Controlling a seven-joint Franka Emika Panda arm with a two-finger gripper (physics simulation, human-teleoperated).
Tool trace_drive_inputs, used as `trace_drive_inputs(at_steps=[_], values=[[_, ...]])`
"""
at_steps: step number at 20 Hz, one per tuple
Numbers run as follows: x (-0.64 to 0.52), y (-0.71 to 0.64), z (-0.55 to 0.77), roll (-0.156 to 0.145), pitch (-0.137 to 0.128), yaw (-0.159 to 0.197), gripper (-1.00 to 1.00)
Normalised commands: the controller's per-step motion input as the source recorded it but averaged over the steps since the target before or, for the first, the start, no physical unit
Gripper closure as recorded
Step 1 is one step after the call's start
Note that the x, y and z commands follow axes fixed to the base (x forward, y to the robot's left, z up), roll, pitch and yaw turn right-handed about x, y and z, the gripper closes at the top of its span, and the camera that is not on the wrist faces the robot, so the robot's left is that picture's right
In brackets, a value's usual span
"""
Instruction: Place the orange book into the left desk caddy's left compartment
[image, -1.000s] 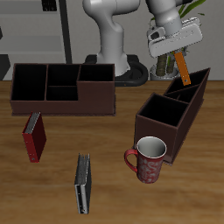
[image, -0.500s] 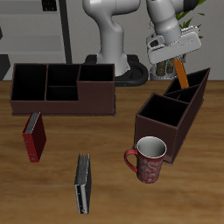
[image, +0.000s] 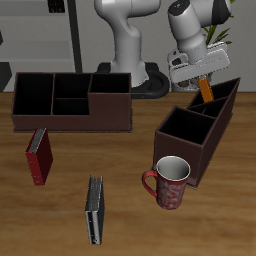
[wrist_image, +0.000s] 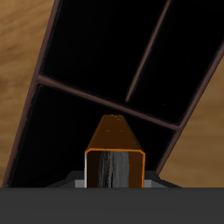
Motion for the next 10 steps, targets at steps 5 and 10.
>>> trace_drive_inputs(at_steps=[5,10], values=[[0.16,-0.02,-0.35,-0.039,0.092,-0.005,1.0],[0.08,-0.08,-0.21,-0.012,0.07,0.009,-1.0]])
